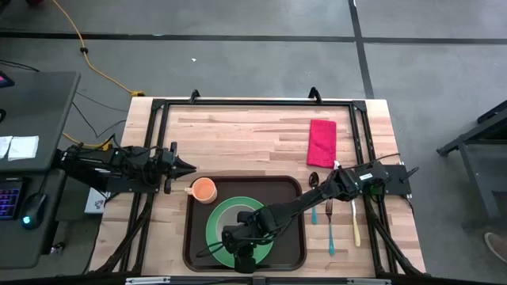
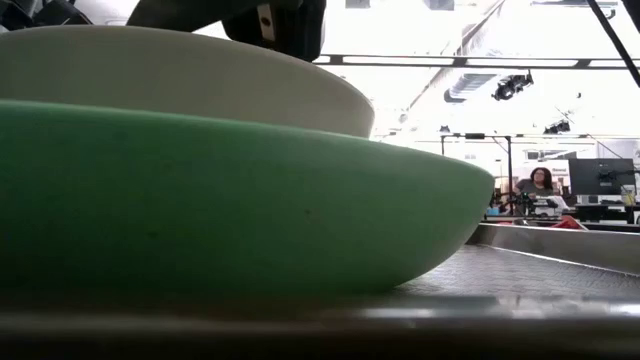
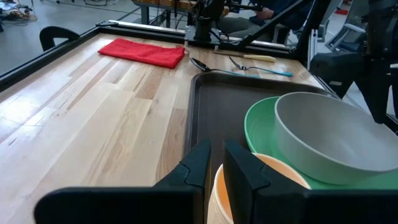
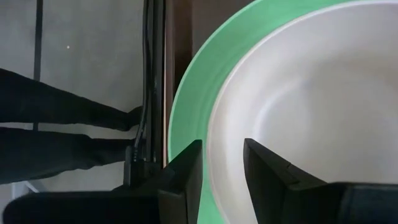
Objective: Set up tray
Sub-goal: Put the red table napkin to the right of the green plate on the brown tray
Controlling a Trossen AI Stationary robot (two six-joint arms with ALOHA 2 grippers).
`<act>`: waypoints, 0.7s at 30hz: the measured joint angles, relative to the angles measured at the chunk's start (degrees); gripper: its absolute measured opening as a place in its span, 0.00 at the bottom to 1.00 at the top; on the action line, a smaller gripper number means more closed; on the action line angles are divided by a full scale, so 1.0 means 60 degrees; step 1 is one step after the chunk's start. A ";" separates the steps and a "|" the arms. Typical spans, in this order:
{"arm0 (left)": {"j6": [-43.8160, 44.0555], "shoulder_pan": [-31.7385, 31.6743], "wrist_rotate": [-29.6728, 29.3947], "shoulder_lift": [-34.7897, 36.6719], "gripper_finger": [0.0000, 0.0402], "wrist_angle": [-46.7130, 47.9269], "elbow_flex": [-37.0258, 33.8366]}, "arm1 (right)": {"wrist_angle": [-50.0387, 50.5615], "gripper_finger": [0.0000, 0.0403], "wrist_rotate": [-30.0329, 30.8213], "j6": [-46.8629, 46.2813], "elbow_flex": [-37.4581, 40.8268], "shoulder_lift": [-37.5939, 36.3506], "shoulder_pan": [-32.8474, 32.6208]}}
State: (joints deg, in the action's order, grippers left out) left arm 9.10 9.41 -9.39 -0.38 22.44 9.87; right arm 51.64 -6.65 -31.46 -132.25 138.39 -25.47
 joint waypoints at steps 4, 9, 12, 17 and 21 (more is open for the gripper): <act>0.0000 0.0000 0.0000 0.0000 0.18 0.0000 0.0000 | -0.0004 0.23 -0.0042 0.0000 0.0000 0.0000 0.0004; 0.0000 -0.0003 0.0000 0.0000 0.18 0.0000 0.0000 | -0.0004 0.23 -0.0210 -0.0003 0.0000 0.0000 0.0015; 0.0000 -0.0003 0.0000 -0.0003 0.18 0.0000 0.0000 | -0.0004 0.23 -0.0224 0.0000 0.0000 -0.0003 0.0041; 0.0000 -0.0003 0.0000 -0.0003 0.18 0.0000 0.0000 | -0.0001 0.23 -0.0529 -0.0002 0.0000 -0.0072 0.0128; 0.0029 -0.0003 0.0000 -0.0002 0.18 -0.0001 0.0000 | 0.0057 0.23 -0.0486 0.0028 -0.0011 -0.0196 0.0192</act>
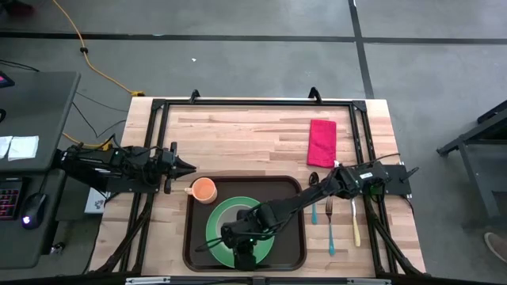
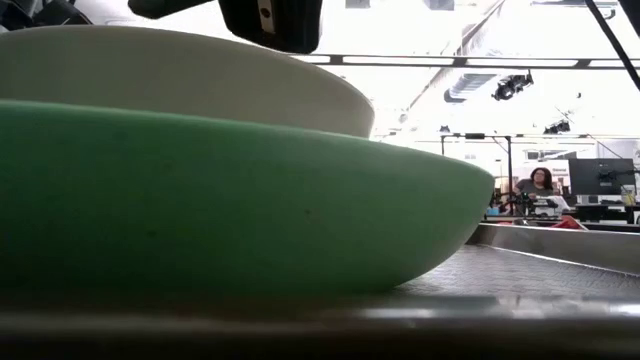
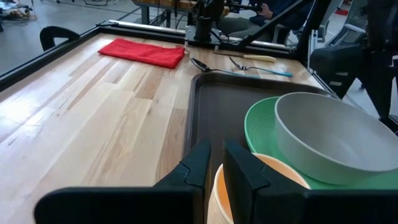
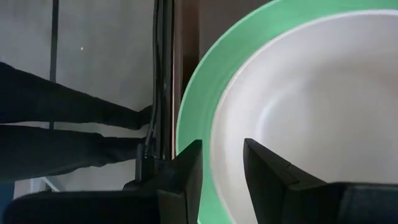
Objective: Set up tray
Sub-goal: Put the red table napkin to the right of the green plate on the brown tray
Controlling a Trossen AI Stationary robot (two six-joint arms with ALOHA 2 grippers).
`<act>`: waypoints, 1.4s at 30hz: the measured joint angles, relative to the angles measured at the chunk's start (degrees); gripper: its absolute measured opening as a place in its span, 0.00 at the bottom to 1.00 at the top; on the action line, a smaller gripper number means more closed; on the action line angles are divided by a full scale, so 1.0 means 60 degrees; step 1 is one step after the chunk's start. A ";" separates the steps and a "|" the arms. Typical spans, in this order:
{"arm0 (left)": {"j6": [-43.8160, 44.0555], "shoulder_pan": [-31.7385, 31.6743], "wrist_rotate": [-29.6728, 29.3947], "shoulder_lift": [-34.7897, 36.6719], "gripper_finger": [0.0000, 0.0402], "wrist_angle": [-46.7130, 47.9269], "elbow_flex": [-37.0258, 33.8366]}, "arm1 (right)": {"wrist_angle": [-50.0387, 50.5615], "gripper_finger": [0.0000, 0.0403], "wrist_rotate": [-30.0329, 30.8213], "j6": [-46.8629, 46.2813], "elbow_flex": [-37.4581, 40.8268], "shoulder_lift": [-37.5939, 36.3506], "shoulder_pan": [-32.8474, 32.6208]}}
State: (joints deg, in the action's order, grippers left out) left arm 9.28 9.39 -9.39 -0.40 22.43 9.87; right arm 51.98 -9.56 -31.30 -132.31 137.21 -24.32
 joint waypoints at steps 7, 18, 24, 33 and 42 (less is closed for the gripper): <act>0.0004 0.0003 0.0004 0.0003 0.18 -0.0006 0.0000 | 0.0976 0.23 0.0538 0.0144 0.0000 -0.0434 0.0019; 0.0008 0.0003 0.0000 0.0002 0.18 -0.0010 0.0000 | 0.3810 0.23 0.2809 -0.0123 0.0000 -0.1238 0.0101; 0.0011 0.0004 0.0000 -0.0001 0.18 -0.0010 0.0000 | 0.5365 0.23 0.3780 -0.0534 0.0000 -0.1418 0.0328; 0.0030 0.0004 0.0274 -0.0001 0.18 -0.0006 0.0000 | 0.6330 0.23 0.3861 -0.0522 0.0004 -0.1418 0.1155; 0.0041 0.0001 0.0506 0.0001 0.18 -0.0002 0.0000 | 0.6340 0.23 0.3820 -0.0701 0.0004 -0.1487 0.2332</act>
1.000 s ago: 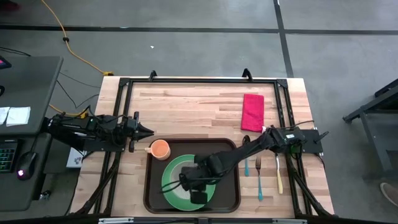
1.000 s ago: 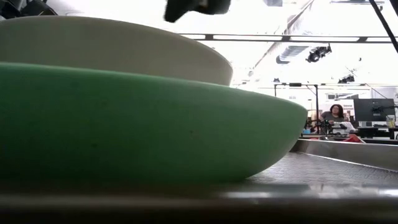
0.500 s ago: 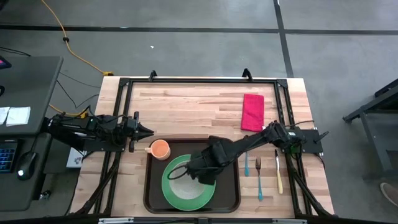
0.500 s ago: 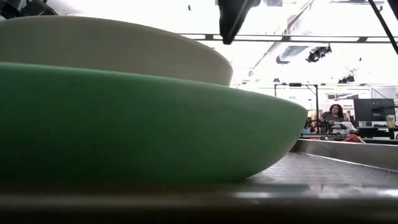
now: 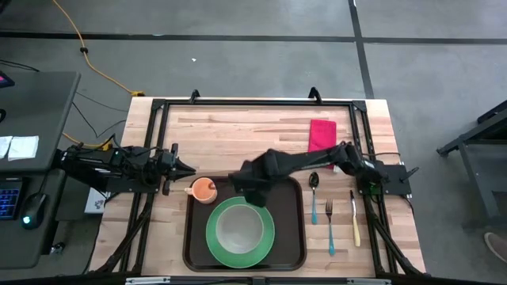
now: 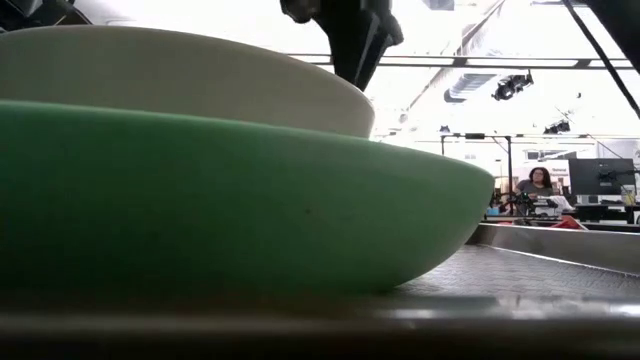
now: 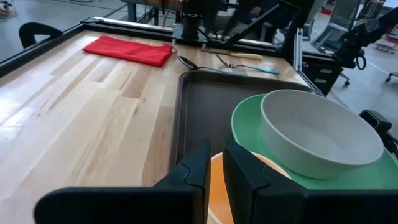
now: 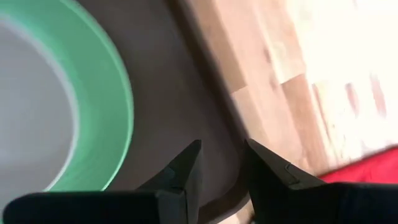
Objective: Set up tray
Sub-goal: Put the red table napkin to the right of the green plate on the brown tray
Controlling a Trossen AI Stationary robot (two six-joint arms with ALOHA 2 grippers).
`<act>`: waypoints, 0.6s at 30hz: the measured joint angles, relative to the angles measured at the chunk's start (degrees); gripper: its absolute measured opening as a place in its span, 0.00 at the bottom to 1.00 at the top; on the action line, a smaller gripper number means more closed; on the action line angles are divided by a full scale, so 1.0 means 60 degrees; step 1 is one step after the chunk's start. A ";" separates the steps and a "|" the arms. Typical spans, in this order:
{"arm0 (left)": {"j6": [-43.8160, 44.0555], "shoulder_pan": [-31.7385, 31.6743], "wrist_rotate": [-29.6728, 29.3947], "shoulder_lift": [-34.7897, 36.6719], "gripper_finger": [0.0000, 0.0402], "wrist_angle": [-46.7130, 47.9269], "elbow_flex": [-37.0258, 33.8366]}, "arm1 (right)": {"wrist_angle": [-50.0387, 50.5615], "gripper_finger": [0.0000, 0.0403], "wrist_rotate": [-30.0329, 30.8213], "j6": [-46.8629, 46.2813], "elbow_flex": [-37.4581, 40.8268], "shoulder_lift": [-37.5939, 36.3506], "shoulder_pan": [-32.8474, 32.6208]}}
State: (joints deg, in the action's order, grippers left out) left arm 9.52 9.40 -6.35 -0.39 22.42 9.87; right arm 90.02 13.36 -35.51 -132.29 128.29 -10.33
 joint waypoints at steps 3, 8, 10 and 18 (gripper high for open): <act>0.0000 0.0002 0.0000 0.0002 0.18 0.0000 0.0000 | -0.0004 0.23 -0.0004 -0.0080 0.0000 -0.0006 0.0342; 0.0084 0.0002 -0.0004 -0.0002 0.18 0.0000 0.0000 | 0.0000 0.23 0.0030 -0.0295 0.0000 -0.0022 0.0866; 0.0208 -0.0001 -0.0004 0.0001 0.18 0.0003 0.0000 | -0.0004 0.23 0.0033 -0.0339 0.0000 -0.0022 0.1062; 0.0225 0.0002 0.0000 -0.0001 0.18 0.0003 0.0000 | 0.0000 0.23 0.0026 -0.0704 0.0000 -0.0022 0.1623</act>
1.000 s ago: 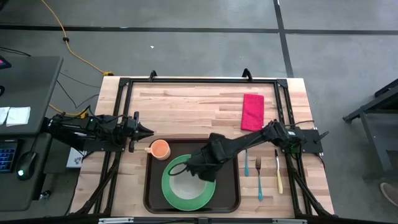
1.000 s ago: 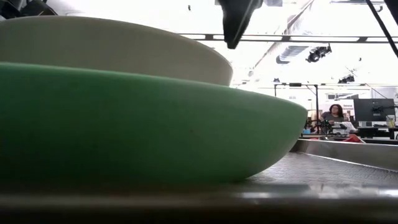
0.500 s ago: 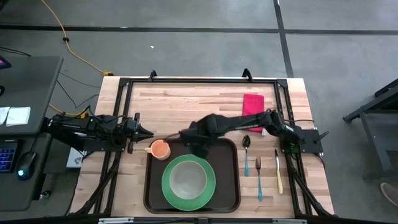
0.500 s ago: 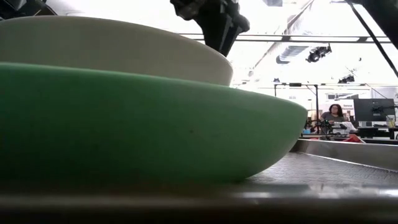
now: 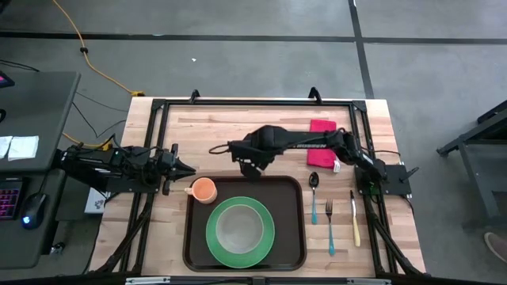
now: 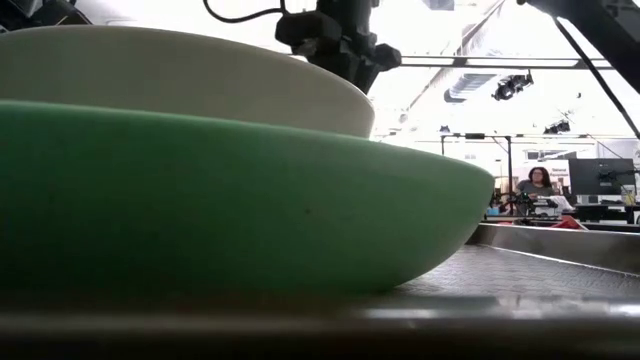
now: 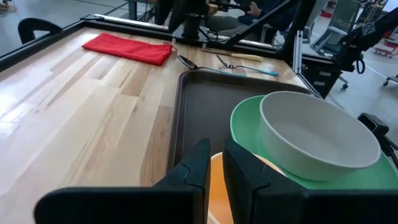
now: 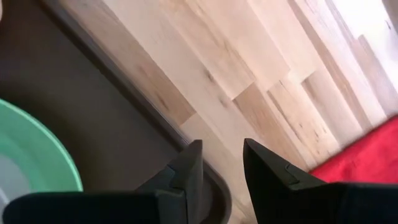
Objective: Set up tray
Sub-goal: Put the red table napkin to the right of the green plate on the brown tray
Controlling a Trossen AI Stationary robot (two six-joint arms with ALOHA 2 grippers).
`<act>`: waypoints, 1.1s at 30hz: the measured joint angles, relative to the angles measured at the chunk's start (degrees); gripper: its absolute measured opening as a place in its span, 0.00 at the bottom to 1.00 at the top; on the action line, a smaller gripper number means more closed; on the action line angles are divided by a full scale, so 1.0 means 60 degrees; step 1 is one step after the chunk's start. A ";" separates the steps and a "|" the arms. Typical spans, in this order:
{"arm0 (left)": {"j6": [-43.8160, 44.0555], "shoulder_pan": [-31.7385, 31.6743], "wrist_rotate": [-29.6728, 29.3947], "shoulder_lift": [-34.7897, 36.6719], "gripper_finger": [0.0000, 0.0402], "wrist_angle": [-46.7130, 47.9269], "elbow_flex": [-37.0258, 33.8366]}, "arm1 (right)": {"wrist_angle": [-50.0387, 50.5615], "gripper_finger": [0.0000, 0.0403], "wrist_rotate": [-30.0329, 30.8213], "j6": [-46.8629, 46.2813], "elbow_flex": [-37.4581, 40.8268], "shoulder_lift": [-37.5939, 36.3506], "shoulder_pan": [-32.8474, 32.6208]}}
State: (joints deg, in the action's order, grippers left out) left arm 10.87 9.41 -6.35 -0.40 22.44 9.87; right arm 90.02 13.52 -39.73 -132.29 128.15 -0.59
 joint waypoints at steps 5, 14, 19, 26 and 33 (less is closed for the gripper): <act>0.0039 0.0000 -0.0002 0.0001 0.18 0.0000 0.0000 | 0.0000 0.23 -0.0027 0.0495 0.0004 -0.0028 0.0166; 0.0244 -0.0001 0.0025 0.0002 0.18 0.0007 0.0000 | -0.0001 0.23 0.0515 0.0871 0.0011 -0.0844 0.0557; 0.0245 -0.0003 -0.0009 0.0000 0.18 0.0007 0.0000 | 0.0001 0.23 0.0907 0.0876 0.0000 -0.1509 0.0618; 0.0245 0.0000 -0.0330 0.0003 0.18 0.0006 0.0000 | 0.0004 0.23 0.1206 0.0875 0.0004 -0.2221 0.0614; 0.0352 0.0000 -0.0353 0.0001 0.18 0.0004 0.0000 | -0.0026 0.23 0.1302 0.0868 0.0071 -0.2512 0.0622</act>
State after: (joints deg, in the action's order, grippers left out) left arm 12.98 9.41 -8.47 -0.39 22.46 9.87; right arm 89.86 21.33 -34.52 -131.86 113.08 3.14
